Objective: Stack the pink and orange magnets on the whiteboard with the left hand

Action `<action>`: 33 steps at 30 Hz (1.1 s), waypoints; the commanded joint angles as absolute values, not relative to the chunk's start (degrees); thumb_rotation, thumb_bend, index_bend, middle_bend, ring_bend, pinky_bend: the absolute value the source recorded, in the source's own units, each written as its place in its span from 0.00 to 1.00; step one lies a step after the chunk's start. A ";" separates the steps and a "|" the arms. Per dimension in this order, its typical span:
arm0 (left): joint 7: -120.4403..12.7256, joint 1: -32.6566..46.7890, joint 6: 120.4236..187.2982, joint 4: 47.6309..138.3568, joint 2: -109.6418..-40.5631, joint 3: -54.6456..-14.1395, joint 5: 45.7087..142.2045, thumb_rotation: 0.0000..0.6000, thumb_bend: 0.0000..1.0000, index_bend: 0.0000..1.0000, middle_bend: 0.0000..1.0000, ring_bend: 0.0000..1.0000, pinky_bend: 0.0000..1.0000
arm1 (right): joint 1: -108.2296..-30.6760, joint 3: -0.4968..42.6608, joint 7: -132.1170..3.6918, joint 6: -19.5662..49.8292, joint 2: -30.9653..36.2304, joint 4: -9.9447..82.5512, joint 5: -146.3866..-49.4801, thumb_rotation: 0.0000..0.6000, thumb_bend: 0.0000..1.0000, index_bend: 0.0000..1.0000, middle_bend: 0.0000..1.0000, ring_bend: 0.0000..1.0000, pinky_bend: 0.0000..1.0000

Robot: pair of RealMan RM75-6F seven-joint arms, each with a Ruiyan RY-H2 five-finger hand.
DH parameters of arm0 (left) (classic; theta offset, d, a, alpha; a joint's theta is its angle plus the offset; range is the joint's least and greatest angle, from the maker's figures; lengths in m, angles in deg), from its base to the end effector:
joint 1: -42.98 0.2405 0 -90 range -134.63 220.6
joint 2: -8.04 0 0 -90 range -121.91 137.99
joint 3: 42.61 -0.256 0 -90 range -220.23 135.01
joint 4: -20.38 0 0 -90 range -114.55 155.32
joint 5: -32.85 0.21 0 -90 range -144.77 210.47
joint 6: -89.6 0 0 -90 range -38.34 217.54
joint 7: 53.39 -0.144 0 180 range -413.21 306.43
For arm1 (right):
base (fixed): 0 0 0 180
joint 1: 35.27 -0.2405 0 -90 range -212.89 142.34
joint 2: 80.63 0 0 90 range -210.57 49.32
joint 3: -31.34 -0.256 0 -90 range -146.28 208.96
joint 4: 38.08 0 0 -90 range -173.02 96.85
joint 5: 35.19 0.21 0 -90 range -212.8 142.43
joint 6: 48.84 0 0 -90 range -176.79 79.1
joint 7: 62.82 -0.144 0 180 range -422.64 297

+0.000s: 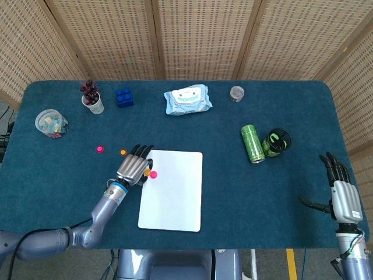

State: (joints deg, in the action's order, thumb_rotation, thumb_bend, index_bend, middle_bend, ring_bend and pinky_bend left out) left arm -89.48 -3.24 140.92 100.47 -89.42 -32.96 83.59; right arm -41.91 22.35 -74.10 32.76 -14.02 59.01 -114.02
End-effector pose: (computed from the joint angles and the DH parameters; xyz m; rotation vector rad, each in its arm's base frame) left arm -0.1391 0.3378 -0.0710 -1.9610 -0.9257 -0.6957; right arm -0.2942 -0.2098 0.1508 1.1593 -1.1523 1.1557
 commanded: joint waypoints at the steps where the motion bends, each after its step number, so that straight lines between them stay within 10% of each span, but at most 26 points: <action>1: -90.61 -4.52 141.24 99.11 -91.61 -33.07 82.40 1.00 0.37 0.57 0.00 0.00 0.00 | -41.91 22.40 -74.33 32.70 -14.09 58.98 -114.07 1.00 0.10 0.00 0.00 0.00 0.00; 14: -90.98 -5.28 142.92 97.66 -93.45 -33.59 82.31 1.00 0.34 0.56 0.00 0.00 0.00 | -41.98 22.43 -74.40 32.50 -14.19 59.07 -113.96 1.00 0.10 0.00 0.00 0.00 0.00; 22: -90.68 -5.35 143.02 98.98 -92.41 -33.85 82.01 1.00 0.28 0.27 0.00 0.00 0.00 | -41.99 22.42 -74.59 32.38 -14.28 59.19 -113.82 1.00 0.10 0.00 0.00 0.00 0.00; 33: -87.93 -3.02 146.75 102.74 -85.19 -32.59 82.71 1.00 0.26 0.21 0.00 0.00 0.00 | -41.95 22.45 -74.77 32.40 -14.33 59.29 -113.82 1.00 0.10 0.00 0.00 0.00 0.00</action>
